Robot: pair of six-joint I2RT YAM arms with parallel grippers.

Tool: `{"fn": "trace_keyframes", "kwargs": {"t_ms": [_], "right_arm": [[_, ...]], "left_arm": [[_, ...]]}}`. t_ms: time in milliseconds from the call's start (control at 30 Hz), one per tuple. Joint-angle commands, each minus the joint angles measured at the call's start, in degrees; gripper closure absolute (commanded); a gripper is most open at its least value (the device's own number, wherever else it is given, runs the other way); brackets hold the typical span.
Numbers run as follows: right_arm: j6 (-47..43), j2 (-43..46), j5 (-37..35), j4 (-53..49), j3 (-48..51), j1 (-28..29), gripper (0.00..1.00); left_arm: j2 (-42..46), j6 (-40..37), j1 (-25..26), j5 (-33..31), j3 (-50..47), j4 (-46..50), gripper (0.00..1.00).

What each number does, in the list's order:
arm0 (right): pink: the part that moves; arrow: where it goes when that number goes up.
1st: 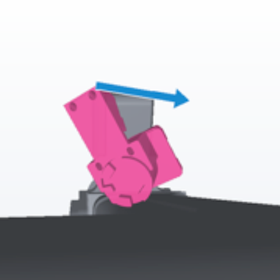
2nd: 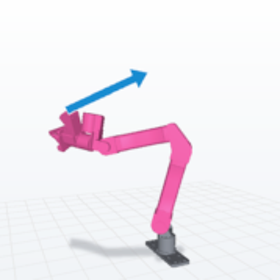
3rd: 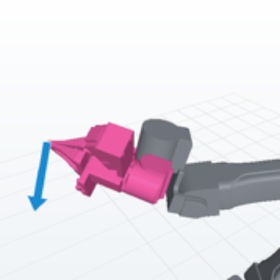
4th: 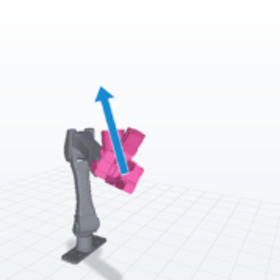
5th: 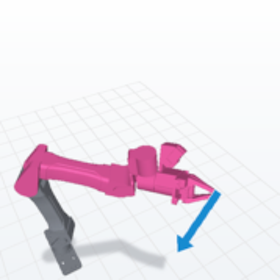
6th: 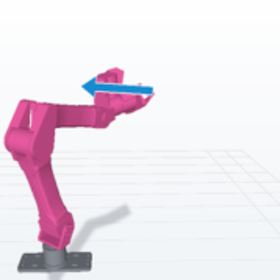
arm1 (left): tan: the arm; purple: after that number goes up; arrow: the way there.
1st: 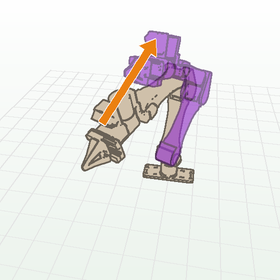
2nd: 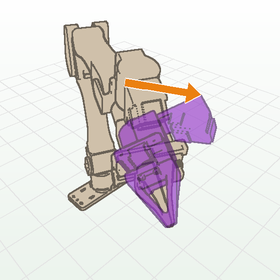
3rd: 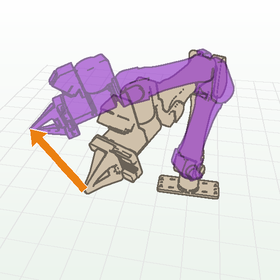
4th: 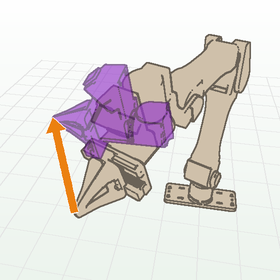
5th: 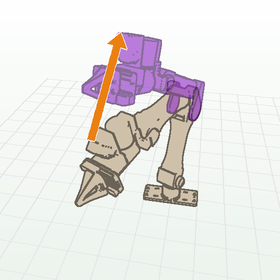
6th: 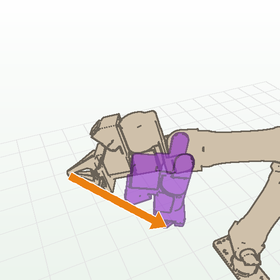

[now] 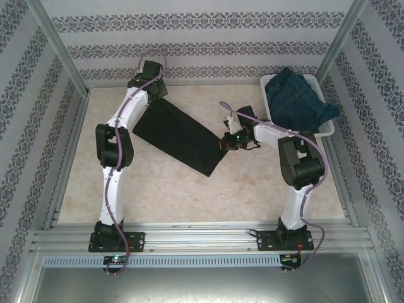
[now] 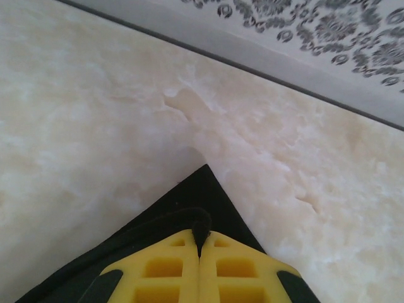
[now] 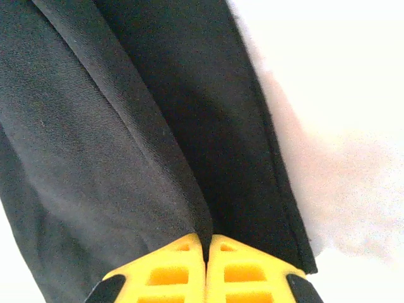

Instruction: Fold and stack the skirts

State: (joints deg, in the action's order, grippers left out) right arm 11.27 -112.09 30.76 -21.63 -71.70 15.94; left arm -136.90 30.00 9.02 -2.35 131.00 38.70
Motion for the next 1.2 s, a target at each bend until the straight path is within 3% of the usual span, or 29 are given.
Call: {"fn": "trace_keyframes", "kwargs": {"t_ms": [0, 67, 133, 267, 367, 500, 533, 567, 733, 900, 1167], "right_arm": [[4.3, -1.2, -3.9, 0.9, -0.9, -0.5, 1.0], [5.2, -0.4, -5.8, 1.4, -0.3, -0.4, 1.0], [6.3, 1.1, -8.2, 1.5, 0.3, -0.5, 0.91], [9.0, 6.4, -13.7, 2.7, 2.9, -0.2, 0.71], [10.2, 10.8, -18.2, 3.3, 4.9, 0.5, 0.52], [12.2, 16.5, -26.9, 2.0, 5.8, 3.2, 0.26], [13.8, 17.7, -28.0, 2.4, 5.8, 4.3, 0.1], [15.4, 18.3, -27.0, 3.0, 5.5, 5.2, 0.02], [27.1, 15.6, -9.5, 14.2, 3.7, 9.7, 0.02], [40.5, 9.8, -12.1, 18.8, 2.5, 14.5, 0.02], [46.6, 3.5, -16.7, 19.6, 6.8, 16.3, 0.02]], "left_arm": [[-5.1, 0.8, 0.3, -0.1, 4.3, 0.6, 0.89], [-7.3, 1.1, 0.3, -0.8, 7.1, 2.4, 0.91], [-8.8, 0.9, 0.3, -0.5, 9.4, 3.5, 0.83], [-7.8, -0.9, 0.3, 2.0, 11.0, 4.4, 0.45], [-3.9, -2.5, 0.3, 2.8, 10.0, 5.0, 0.0], [2.6, -3.9, 0.3, 5.2, 5.1, 4.5, 0.0], [4.1, -4.1, 0.2, 7.0, 3.7, 4.5, 0.0], [5.3, -4.4, 0.3, 9.6, 1.9, 4.1, 0.0], [8.1, -2.1, 0.4, 24.1, -7.7, -1.8, 0.0], [3.5, -1.4, -0.3, 23.9, -6.9, -0.9, 0.0], [-4.4, 0.5, -1.9, 21.8, -6.1, 3.8, 0.0]]}}
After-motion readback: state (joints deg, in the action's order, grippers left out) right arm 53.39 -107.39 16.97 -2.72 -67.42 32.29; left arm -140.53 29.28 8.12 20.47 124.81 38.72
